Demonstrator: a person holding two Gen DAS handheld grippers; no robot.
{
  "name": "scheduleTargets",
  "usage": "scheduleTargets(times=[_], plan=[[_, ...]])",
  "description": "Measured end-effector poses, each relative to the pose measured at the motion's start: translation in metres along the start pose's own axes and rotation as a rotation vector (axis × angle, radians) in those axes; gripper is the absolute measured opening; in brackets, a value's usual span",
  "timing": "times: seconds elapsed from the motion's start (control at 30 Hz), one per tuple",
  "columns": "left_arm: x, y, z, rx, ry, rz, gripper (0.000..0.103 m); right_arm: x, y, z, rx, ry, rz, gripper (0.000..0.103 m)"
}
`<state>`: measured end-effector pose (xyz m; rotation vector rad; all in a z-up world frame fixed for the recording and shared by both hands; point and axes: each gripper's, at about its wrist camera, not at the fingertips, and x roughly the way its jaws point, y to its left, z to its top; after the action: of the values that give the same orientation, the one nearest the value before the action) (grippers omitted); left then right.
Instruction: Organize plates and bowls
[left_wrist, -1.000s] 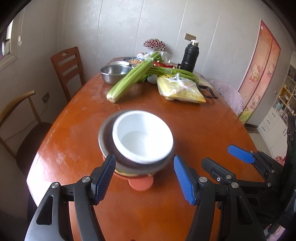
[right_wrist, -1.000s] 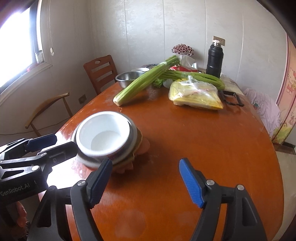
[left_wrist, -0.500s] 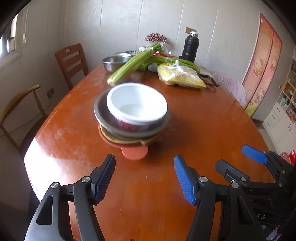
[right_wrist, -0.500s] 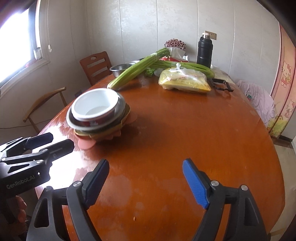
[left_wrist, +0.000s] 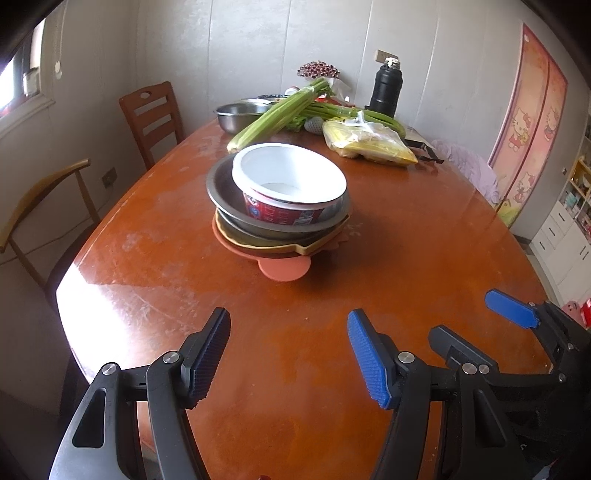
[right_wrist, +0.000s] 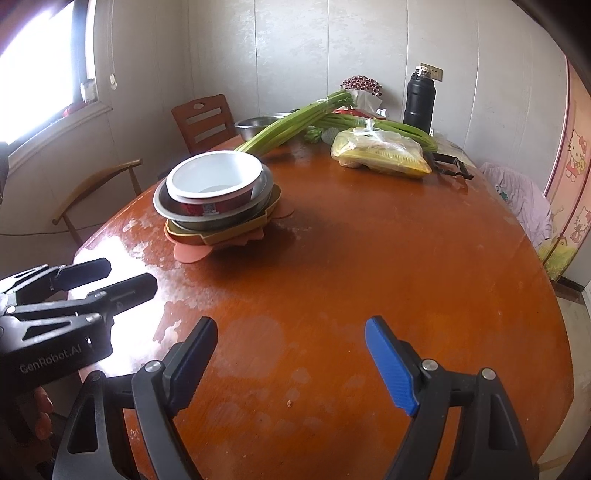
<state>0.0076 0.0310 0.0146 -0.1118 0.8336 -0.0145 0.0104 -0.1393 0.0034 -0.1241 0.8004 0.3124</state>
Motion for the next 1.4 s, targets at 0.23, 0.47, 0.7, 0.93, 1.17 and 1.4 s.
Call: scheduleTargets(times=[0.23,0.47,0.7,0.93,1.17,1.4], plan=[[-0.001,0.007,-0.002,-0.009,-0.003,0.006,0.068,-0.001,0.005,-0.003,0.001,0.001,-0.005,0.082],[0.001,0.012,-0.002,-0.017,-0.005,0.023,0.068,-0.002,0.01,-0.002,-0.007,-0.006,-0.007,0.082],[0.002,0.014,-0.002,-0.023,-0.004,0.042,0.068,-0.001,0.01,-0.002,-0.008,-0.004,-0.012,0.082],[0.004,0.014,-0.002,-0.016,0.001,0.054,0.068,0.002,0.012,-0.001,-0.018,-0.002,-0.015,0.082],[0.005,0.014,-0.003,-0.012,0.004,0.061,0.068,0.002,0.011,-0.001,-0.016,-0.001,-0.018,0.082],[0.005,0.013,-0.002,-0.005,0.005,0.068,0.068,0.003,0.011,-0.001,-0.021,0.003,-0.023,0.082]])
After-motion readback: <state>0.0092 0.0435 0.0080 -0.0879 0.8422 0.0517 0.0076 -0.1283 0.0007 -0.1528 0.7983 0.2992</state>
